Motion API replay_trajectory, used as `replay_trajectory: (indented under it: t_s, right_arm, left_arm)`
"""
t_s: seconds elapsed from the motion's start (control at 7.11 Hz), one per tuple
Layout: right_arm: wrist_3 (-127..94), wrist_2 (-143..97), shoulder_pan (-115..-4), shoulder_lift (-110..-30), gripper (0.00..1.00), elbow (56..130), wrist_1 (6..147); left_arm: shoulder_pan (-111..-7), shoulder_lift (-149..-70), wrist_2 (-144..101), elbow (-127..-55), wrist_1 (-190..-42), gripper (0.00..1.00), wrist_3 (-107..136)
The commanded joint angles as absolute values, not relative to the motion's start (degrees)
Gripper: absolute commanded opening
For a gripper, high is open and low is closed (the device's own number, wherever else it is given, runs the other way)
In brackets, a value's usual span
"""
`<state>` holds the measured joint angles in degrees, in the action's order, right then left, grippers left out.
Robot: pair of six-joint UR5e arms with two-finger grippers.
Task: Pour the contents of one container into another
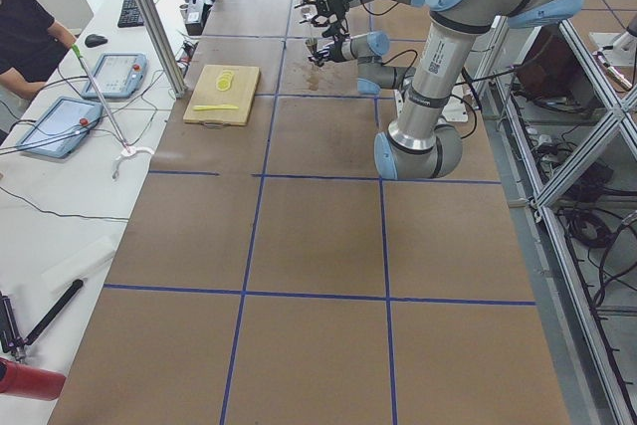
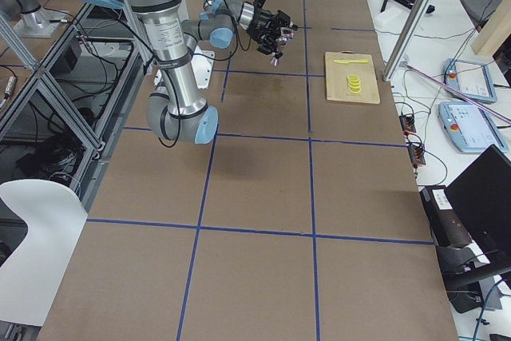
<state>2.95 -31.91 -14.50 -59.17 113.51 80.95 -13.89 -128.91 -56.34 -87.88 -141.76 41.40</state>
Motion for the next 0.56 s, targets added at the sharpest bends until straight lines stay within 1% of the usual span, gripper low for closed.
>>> replay_trajectory:
  t_s: [0.0,0.42]
  right_arm:
    - [3.3,-31.0,-14.5,-59.2,0.0,113.0,80.9]
    - [4.6,-30.2,-14.5,-59.1,0.0,113.0,80.9]
  left_arm:
    - [-13.9,-128.9,-56.3,-87.8,-141.8,0.0,41.4]
    - [-13.9,-128.8,-56.3,-87.8,-141.8,0.0,41.4]
